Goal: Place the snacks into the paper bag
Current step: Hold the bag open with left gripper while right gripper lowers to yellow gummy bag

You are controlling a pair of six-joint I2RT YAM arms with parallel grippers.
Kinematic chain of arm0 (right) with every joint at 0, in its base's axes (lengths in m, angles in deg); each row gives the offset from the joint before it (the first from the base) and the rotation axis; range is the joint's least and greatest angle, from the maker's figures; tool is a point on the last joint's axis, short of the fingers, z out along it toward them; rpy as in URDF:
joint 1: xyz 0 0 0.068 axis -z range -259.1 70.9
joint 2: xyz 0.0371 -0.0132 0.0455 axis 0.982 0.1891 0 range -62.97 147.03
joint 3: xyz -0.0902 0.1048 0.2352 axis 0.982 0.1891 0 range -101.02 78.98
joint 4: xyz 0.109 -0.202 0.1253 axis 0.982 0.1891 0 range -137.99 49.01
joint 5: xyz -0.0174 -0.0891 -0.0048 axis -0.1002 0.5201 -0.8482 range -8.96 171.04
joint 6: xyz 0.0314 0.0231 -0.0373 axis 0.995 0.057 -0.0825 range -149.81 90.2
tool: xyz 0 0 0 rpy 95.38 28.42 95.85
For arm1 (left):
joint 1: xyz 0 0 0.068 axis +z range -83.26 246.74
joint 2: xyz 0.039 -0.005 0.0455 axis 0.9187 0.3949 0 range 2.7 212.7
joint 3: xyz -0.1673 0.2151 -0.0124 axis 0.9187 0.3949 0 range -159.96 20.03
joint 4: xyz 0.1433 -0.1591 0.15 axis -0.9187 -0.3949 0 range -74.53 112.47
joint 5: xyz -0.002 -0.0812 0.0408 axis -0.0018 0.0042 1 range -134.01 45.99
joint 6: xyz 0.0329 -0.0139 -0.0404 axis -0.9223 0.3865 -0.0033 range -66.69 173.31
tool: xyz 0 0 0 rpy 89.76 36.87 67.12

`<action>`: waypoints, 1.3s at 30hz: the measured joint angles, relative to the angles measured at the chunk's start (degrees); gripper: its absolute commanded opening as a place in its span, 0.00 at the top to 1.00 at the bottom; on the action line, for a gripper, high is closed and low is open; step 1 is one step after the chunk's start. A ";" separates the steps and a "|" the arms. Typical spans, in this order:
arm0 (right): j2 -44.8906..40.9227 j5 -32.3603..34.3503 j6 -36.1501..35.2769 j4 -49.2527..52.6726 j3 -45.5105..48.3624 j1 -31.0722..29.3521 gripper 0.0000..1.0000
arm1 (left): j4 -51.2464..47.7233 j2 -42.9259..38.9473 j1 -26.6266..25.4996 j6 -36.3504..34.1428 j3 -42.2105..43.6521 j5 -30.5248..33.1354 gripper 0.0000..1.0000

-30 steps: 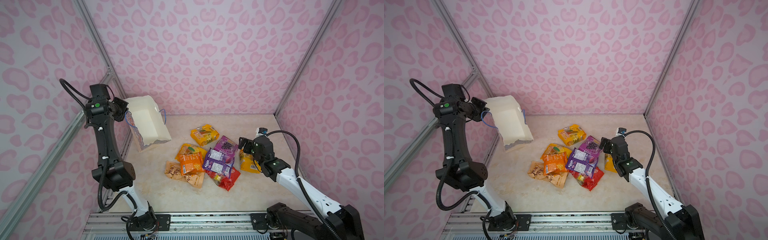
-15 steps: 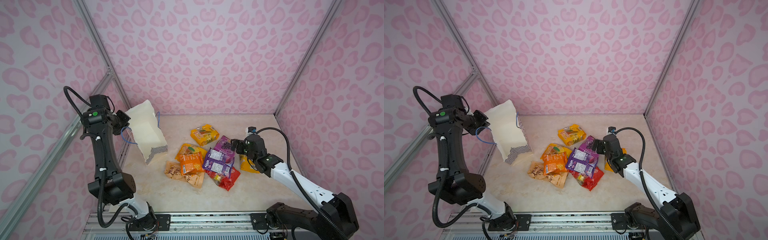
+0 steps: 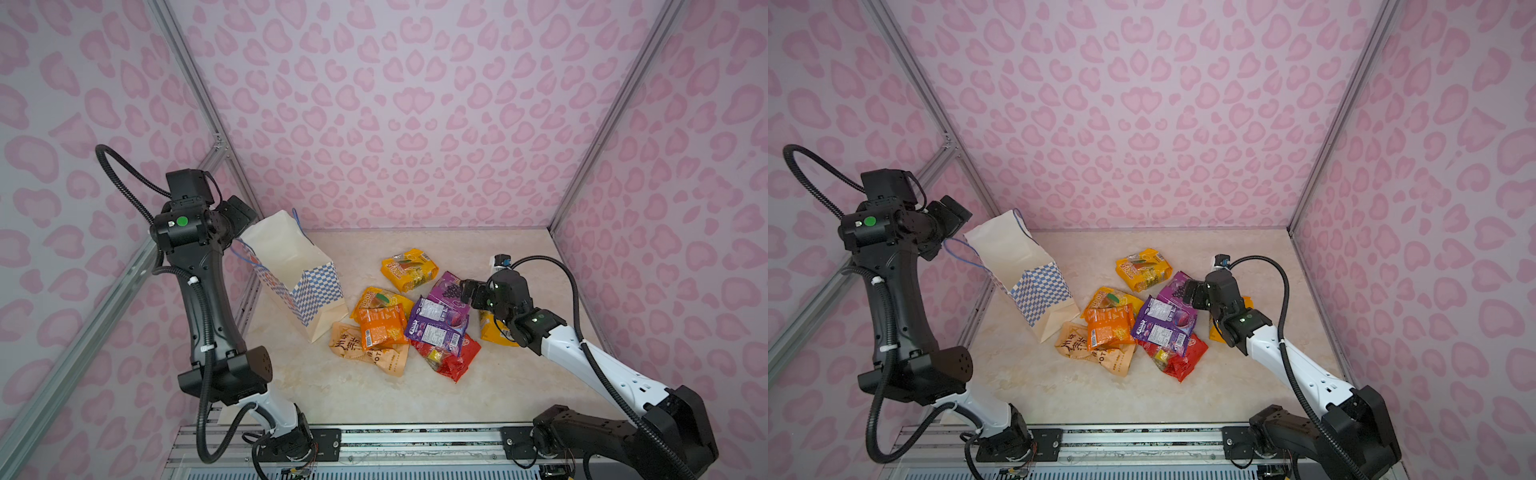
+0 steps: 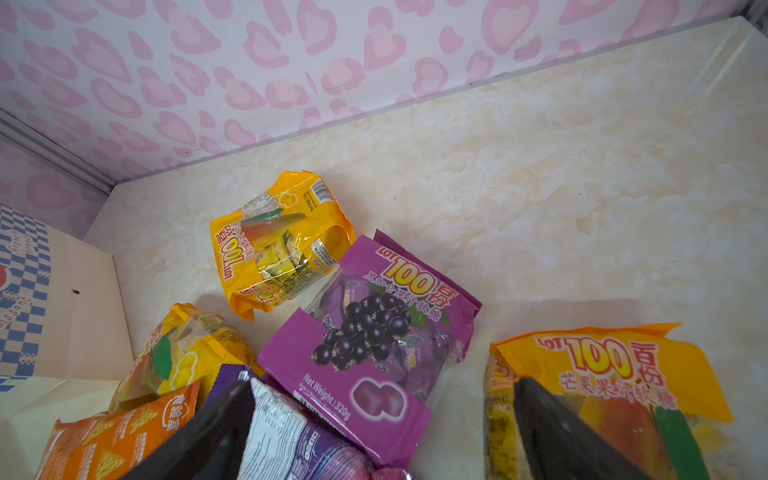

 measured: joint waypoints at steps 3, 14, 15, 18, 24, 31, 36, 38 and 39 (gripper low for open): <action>0.00 -0.04 0.22 -0.07 0.00 -0.26 0.00 | 1.51 -9.55 -5.62 1.75 6.40 5.68 0.02; -0.20 -0.20 -0.33 -0.02 -1.57 -0.59 0.00 | 2.78 -25.97 -12.59 8.85 39.67 9.77 0.02; -0.39 -0.22 -0.35 0.07 -1.57 -0.63 0.00 | 3.21 -24.72 -12.59 9.25 40.46 9.22 0.01; -1.07 -0.57 -0.55 0.46 -1.57 -0.72 0.00 | 4.48 -21.46 -12.46 10.97 40.74 8.90 0.05; -3.48 -0.52 -0.55 1.36 -0.17 -0.85 0.00 | 7.23 -14.64 -11.06 13.33 39.15 9.27 0.29; -5.05 0.11 -0.81 2.29 0.42 -0.85 0.00 | 8.57 -11.19 -8.59 13.77 37.94 9.03 0.66; -4.87 0.72 -1.22 2.67 0.37 -0.85 0.00 | 8.55 -10.14 -5.09 10.36 36.46 7.58 0.90; -4.83 0.74 -1.25 3.02 0.37 -0.79 0.00 | 8.11 -9.49 -3.74 7.74 34.67 7.04 0.94; -4.72 0.74 -1.25 3.02 0.37 -0.68 0.00 | 7.72 -8.90 -3.43 6.03 33.44 7.04 0.95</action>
